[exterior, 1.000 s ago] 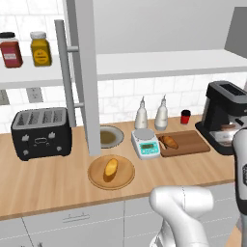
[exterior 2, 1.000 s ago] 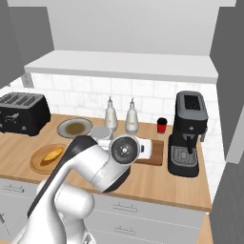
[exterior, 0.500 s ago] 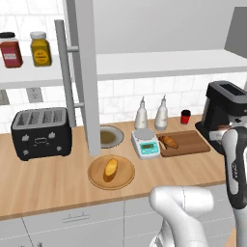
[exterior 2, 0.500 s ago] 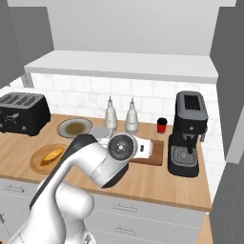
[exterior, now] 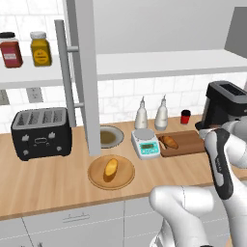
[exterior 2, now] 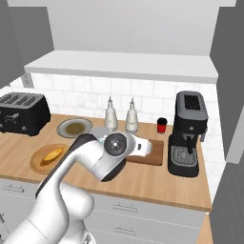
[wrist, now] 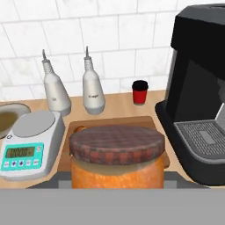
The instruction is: From the different types of pastries on the counter, select a croissant and place it on the cutting board. Then retrieve a jar of jam from the cabinet and place it alongside the croissant on the cutting board.
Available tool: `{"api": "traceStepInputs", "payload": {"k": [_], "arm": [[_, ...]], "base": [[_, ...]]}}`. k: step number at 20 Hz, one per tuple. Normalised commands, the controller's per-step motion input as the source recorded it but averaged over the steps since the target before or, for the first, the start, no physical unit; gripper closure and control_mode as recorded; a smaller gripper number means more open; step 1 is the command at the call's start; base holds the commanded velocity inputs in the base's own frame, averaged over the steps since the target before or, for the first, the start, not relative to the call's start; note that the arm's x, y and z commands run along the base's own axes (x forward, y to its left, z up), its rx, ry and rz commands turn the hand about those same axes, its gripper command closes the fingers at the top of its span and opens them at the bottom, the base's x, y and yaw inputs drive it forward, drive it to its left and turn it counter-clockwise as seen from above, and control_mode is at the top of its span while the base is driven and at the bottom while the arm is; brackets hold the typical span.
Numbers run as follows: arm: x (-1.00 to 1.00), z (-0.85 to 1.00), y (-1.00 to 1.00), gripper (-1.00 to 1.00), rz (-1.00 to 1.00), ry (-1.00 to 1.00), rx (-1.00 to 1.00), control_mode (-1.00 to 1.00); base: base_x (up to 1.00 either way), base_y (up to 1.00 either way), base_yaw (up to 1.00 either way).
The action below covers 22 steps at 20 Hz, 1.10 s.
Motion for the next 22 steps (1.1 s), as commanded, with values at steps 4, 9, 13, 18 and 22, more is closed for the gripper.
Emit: {"api": "traceStepInputs", "payload": {"k": [4,9,13,18,22], "arm": [[0.23,-0.34,-0.07,1.00,-0.08,0.05,0.00,-1.00],[0.07,-0.21,-0.05,1.00,-0.07,0.01,0.00,-1.00],[0.21,0.00,0.00,1.00,-0.05,0.00,0.00,-1.00],[0.14,-0.01,0.00,1.00,0.00,-0.04,-0.03,-1.00],[0.04,-0.05,0.00,1.00,0.00,-0.02,-0.01,-1.00]], "base": [[0.00,0.00,0.00],[0.00,0.00,0.00],[0.00,0.00,0.00],[0.00,0.00,0.00],[0.00,0.00,0.00]]}}
